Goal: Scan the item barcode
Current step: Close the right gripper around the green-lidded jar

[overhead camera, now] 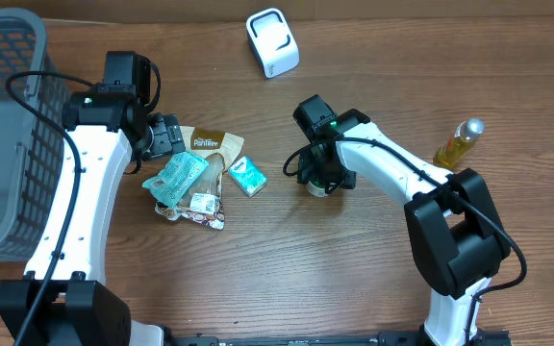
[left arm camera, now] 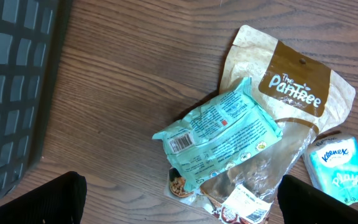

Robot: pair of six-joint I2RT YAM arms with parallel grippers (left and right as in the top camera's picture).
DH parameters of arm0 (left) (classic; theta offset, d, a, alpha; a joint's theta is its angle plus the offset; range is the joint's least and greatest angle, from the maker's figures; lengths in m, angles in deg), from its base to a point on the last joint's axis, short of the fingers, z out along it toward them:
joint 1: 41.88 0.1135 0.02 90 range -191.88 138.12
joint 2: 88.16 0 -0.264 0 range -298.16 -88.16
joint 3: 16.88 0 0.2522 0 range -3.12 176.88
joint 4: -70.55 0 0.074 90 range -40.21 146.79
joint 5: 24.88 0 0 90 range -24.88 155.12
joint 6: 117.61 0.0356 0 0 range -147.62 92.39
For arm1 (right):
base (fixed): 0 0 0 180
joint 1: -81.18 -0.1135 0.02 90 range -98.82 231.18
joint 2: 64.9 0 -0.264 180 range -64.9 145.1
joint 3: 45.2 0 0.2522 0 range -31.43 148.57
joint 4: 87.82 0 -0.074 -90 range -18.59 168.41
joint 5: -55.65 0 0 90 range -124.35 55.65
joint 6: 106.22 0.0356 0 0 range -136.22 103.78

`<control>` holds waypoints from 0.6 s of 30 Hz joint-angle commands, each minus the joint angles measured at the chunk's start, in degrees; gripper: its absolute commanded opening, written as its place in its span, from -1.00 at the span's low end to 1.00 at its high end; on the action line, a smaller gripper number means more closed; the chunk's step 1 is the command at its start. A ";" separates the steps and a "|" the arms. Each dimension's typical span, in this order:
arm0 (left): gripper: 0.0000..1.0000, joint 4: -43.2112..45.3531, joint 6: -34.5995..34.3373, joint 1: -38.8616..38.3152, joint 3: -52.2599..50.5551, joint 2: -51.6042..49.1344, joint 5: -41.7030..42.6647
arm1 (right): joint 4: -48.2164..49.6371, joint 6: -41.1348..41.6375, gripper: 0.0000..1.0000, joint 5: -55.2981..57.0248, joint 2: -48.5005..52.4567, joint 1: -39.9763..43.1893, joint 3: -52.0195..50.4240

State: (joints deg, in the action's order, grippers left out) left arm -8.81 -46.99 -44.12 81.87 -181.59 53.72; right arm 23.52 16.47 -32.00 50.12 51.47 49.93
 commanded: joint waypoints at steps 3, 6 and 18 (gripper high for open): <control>0.99 -0.02 -0.57 -0.17 0.50 -0.22 -0.15 | -0.28 1.38 0.38 0.09 0.28 -0.22 1.64; 0.99 -0.02 -0.57 -0.20 0.50 -0.22 -0.15 | -0.96 1.03 0.37 0.07 0.28 -0.22 1.64; 0.99 -0.02 -0.57 -0.20 0.50 -0.22 -0.15 | -1.99 -12.90 0.79 -1.20 0.28 -0.22 1.64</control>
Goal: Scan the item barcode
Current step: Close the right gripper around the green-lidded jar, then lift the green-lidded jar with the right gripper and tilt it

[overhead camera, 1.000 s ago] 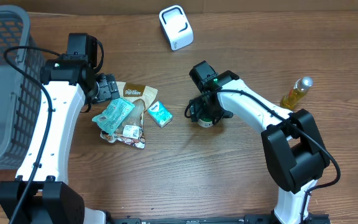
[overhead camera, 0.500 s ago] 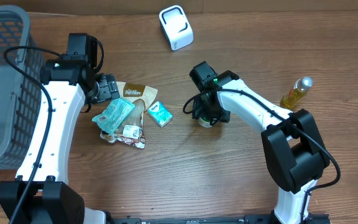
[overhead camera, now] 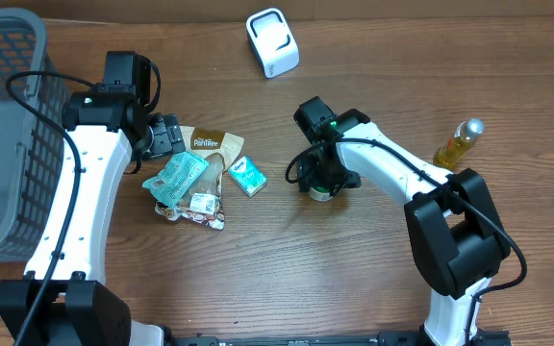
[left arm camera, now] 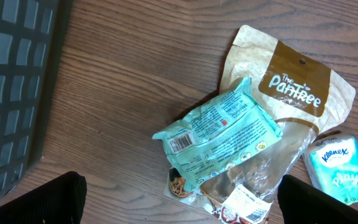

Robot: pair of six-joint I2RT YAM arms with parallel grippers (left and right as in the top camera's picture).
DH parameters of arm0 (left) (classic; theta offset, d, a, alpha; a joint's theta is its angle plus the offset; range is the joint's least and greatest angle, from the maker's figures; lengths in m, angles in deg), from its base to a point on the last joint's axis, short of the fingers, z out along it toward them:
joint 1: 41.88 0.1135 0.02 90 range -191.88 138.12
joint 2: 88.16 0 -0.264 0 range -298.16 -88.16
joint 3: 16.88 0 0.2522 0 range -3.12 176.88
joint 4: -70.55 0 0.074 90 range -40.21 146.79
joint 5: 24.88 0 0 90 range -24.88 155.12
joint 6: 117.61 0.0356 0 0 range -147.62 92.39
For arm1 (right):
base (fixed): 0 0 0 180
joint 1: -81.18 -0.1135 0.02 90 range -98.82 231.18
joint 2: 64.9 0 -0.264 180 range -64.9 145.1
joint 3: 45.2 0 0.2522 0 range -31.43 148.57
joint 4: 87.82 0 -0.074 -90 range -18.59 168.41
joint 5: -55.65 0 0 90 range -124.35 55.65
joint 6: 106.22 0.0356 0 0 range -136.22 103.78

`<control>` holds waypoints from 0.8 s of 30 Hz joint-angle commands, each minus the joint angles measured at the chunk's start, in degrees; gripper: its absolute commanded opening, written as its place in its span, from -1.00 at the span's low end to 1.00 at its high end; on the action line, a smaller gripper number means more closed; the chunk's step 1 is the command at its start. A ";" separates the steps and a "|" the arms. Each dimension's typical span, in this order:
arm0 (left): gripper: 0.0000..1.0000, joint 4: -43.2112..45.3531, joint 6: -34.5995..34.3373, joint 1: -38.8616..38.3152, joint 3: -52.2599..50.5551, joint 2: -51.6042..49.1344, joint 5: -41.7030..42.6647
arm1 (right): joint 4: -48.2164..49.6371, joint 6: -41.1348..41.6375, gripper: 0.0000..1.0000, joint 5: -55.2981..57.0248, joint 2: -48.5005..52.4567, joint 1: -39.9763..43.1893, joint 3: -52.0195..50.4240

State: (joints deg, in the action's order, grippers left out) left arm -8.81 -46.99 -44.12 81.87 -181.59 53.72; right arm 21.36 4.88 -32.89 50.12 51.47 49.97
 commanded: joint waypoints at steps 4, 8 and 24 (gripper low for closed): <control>0.99 -0.02 -0.59 -0.20 0.50 -0.22 -0.15 | 0.11 4.33 0.91 -0.31 0.28 -0.22 1.60; 0.99 -0.02 -0.59 -0.20 0.50 -0.22 -0.15 | -0.33 6.16 0.89 -0.31 0.28 -0.46 1.60; 0.99 -0.02 -0.57 -0.20 0.50 -0.22 -0.15 | -0.33 7.43 0.64 2.29 0.31 -1.18 1.44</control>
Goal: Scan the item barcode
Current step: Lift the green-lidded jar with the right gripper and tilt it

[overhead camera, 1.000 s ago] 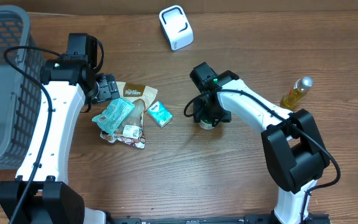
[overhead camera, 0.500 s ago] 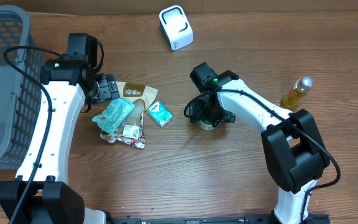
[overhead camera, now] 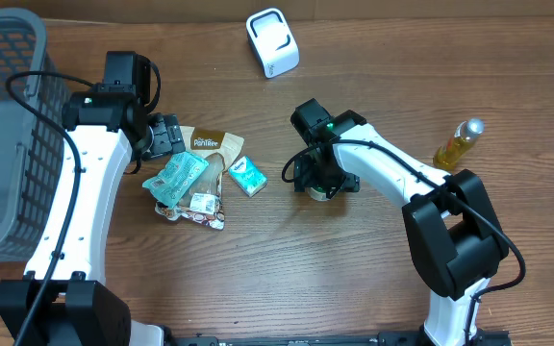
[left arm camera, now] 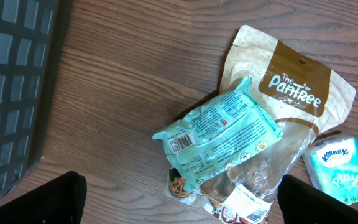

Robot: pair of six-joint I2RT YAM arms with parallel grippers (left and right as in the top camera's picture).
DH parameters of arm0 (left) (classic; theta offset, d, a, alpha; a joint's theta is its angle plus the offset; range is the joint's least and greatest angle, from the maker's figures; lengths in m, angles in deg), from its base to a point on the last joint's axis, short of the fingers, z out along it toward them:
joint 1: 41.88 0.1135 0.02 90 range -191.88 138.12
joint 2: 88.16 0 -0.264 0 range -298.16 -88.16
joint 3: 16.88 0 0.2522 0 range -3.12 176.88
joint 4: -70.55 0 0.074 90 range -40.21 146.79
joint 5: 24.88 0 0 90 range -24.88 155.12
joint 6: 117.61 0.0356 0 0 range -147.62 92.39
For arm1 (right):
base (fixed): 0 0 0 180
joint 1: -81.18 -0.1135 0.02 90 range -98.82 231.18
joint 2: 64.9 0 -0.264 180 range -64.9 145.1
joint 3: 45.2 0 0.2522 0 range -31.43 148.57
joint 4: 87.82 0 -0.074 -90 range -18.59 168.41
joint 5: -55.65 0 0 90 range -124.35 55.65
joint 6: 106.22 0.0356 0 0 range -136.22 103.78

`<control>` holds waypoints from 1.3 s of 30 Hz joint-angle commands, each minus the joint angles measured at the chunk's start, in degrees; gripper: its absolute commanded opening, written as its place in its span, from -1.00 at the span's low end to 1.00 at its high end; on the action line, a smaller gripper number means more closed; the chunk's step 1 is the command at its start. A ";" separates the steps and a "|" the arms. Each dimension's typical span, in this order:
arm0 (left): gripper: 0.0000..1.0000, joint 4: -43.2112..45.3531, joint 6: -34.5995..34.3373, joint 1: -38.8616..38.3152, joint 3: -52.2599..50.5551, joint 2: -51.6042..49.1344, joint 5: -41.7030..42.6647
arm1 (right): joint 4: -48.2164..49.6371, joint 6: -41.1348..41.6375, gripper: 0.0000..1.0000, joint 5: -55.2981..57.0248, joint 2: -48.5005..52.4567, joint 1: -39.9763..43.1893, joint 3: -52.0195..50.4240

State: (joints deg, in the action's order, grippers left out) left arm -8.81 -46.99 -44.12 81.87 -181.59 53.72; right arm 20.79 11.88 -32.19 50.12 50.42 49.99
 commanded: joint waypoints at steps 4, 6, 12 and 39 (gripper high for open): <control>0.99 -0.02 -0.59 -0.20 0.50 -0.22 -0.15 | 0.26 0.46 0.62 1.57 0.31 -0.31 1.42; 0.99 -0.02 -0.57 -0.17 0.50 -0.22 -0.15 | 0.28 0.48 0.62 1.60 0.31 -0.46 1.42; 0.99 -0.02 -0.57 -0.20 0.50 -0.22 -0.15 | 0.94 0.46 0.62 1.64 0.31 -0.46 1.36; 0.99 -0.02 -0.57 -0.20 0.50 -0.22 -0.15 | -21.55 0.37 0.22 -6.86 0.04 0.90 24.02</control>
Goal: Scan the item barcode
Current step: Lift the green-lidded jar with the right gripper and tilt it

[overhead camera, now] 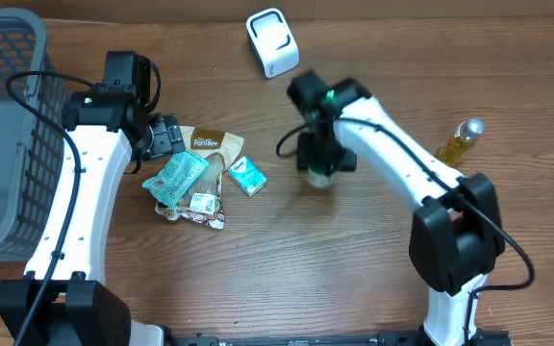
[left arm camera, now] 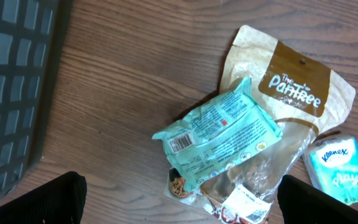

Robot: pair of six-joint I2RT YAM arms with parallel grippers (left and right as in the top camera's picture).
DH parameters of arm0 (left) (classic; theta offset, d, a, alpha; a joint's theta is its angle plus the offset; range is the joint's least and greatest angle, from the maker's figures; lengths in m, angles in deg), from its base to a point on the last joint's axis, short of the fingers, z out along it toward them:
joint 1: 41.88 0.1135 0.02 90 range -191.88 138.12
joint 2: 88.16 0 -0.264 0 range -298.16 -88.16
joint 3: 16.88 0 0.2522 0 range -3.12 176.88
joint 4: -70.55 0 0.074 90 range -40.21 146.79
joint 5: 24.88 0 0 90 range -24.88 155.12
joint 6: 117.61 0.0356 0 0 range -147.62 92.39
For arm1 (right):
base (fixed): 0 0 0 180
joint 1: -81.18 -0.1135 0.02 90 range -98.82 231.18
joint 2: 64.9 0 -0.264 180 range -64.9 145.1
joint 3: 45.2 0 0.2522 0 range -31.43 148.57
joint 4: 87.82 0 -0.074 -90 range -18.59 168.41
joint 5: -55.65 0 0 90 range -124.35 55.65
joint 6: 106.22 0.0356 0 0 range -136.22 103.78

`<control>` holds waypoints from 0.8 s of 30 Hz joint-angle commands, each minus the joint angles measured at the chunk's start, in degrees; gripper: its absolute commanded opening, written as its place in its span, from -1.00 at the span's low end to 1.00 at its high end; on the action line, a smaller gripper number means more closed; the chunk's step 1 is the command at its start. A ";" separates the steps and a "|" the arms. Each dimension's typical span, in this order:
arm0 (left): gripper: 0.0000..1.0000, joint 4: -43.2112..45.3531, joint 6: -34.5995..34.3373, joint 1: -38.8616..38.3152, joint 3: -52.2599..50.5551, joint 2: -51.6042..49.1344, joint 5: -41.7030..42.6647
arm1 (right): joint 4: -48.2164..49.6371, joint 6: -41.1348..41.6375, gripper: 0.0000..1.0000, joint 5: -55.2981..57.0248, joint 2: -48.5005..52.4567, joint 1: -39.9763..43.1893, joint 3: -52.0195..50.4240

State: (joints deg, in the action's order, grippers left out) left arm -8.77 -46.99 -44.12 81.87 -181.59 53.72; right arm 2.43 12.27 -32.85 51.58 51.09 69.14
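A white barcode scanner stands at the back of the table. My right gripper, blurred in the overhead view, is shut on a small round pale container in front of and a little right of the scanner. My left gripper hangs wide open over a pile of packets. In the pile are a teal packet with a barcode label, a brown PanTree pouch and a clear snack bag. Nothing is between the left fingers.
A grey mesh basket fills the left side of the table, close to the left arm. A teal Kleenex pack lies right of the pile. A yellow bottle stands at the far right.
My right gripper has moved toward the back of the table, nearer the scanner, and the small round container has gone with it. The left arm and the packet pile are unchanged.
My right gripper stood over the small round container mid-table, then sat lower around it while shifting slightly left. Now it holds the container farther back toward the scanner. My left gripper stayed open over the packets throughout.
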 commanded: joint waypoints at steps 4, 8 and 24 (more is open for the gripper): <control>0.99 -0.07 -0.57 -0.20 0.50 -0.22 -0.15 | -7.87 0.02 0.22 -19.69 -1.42 0.22 5.66; 0.99 -0.07 -0.57 -0.20 0.50 -0.22 -0.15 | -13.86 0.02 0.22 -34.40 -1.42 0.22 5.64; 0.99 -0.07 -0.57 -0.20 0.50 -0.22 -0.15 | -21.11 -0.07 -0.27 -46.14 -1.42 0.26 5.62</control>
State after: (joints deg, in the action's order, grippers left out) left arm -8.81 -46.99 -44.12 81.87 -181.59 53.72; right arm -18.64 12.29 -76.59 51.28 51.18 73.88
